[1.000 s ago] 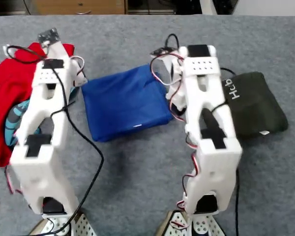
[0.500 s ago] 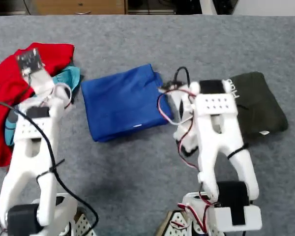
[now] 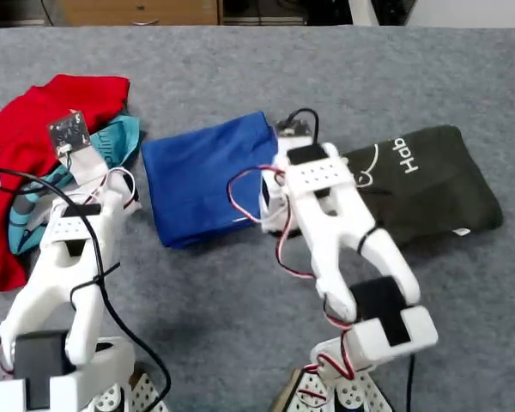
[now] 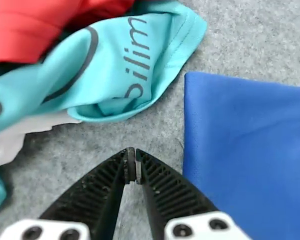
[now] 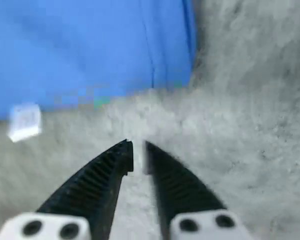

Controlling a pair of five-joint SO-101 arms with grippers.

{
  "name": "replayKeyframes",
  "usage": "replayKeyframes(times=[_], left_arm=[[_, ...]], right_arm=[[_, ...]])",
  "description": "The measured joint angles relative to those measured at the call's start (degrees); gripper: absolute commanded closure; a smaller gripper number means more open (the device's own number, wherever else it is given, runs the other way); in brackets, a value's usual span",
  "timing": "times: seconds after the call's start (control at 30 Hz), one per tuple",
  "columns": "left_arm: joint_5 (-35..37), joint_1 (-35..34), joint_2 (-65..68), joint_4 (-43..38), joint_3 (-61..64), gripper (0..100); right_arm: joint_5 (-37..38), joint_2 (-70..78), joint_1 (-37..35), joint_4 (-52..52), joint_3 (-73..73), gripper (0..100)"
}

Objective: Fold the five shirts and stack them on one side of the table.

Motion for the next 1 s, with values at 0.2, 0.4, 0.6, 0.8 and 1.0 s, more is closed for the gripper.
replayKeyframes(times=[0.2, 0.4, 0.6, 0.8, 1.0], left_arm=[[0.0, 0.0, 0.97, 0.0, -1.14, 98], [0.0, 0.0, 0.97, 0.0, -1.14, 98], [0.0, 0.7, 0.97, 0.0, -1.14, 98], [-0.09, 1.14, 0.97, 0.0, -1.14, 98], [-0.09, 1.14, 0.97, 0.0, -1.14, 98]], right_arm=[[-5.63, 2.73, 0.0, 1.14, -8.88, 69.0], [-12.84, 3.16, 0.0, -1.05, -11.78, 68.8], [-24.88, 3.16, -1.85, -9.05, -11.69, 69.1], [-30.68, 6.77, -6.51, -11.25, -11.6, 69.1], [-31.74, 7.47, -6.59, -5.36, -11.52, 68.8]])
